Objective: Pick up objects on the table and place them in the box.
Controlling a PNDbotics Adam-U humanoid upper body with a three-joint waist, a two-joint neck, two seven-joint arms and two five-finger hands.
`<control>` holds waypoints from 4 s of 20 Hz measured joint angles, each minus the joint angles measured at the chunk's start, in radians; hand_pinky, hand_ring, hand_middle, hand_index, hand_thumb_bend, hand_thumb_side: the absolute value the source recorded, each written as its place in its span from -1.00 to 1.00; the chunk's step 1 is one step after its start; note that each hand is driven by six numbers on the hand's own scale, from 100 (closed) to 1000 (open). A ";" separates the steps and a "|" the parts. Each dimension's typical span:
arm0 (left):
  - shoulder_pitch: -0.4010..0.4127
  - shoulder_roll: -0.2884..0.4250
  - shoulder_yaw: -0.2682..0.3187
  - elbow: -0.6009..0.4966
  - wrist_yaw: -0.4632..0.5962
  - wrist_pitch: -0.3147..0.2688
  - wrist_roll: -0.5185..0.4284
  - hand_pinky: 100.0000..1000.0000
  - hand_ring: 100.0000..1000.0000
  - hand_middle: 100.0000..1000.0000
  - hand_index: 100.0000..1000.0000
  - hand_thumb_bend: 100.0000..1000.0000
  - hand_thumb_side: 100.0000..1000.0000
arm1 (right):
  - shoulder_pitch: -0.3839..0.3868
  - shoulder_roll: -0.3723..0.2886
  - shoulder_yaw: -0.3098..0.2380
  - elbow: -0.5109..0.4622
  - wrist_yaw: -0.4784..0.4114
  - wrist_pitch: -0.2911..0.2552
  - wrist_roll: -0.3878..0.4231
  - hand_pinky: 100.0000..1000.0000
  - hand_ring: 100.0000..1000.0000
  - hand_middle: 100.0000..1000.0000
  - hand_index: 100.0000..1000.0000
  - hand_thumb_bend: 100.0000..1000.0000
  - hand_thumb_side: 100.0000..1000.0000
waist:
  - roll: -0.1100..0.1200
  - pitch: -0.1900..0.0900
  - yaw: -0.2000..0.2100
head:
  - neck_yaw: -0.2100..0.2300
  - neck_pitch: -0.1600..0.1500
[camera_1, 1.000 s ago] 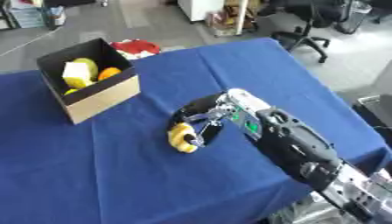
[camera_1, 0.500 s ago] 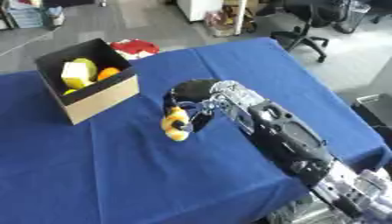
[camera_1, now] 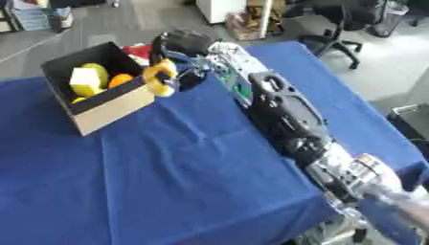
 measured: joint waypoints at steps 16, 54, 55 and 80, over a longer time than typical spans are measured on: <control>-0.022 -0.026 -0.022 0.000 0.013 0.002 -0.023 0.51 0.17 0.17 0.58 -1.00 0.19 | -0.146 0.294 -0.239 0.383 0.397 0.283 -0.363 0.59 0.29 0.06 0.34 -1.00 -1.00 | 0.050 0.004 0.066 | -0.065 -0.001; -0.011 -0.025 0.004 0.011 -0.032 -0.007 0.034 0.51 0.21 0.21 0.58 -1.00 0.20 | 0.501 0.049 -0.099 -0.464 -0.635 0.132 -0.176 0.60 0.32 0.41 0.75 -1.00 -0.34 | -0.011 0.029 -0.056 | 0.248 0.000; -0.010 -0.025 0.004 0.012 -0.038 -0.009 0.038 0.51 0.22 0.22 0.58 -1.00 0.20 | 0.538 0.050 -0.109 -0.488 -0.656 0.128 -0.169 0.59 0.31 0.39 0.74 -1.00 -0.33 | -0.011 0.032 -0.058 | 0.265 0.000; 0.035 -0.025 0.010 0.042 -0.159 -0.030 0.104 0.53 0.26 0.27 0.59 -1.00 0.16 | 0.802 0.120 -0.180 -0.597 -0.760 0.130 -0.210 0.53 0.16 0.16 0.67 -1.00 -0.32 | -0.016 0.039 -0.083 | 0.329 0.000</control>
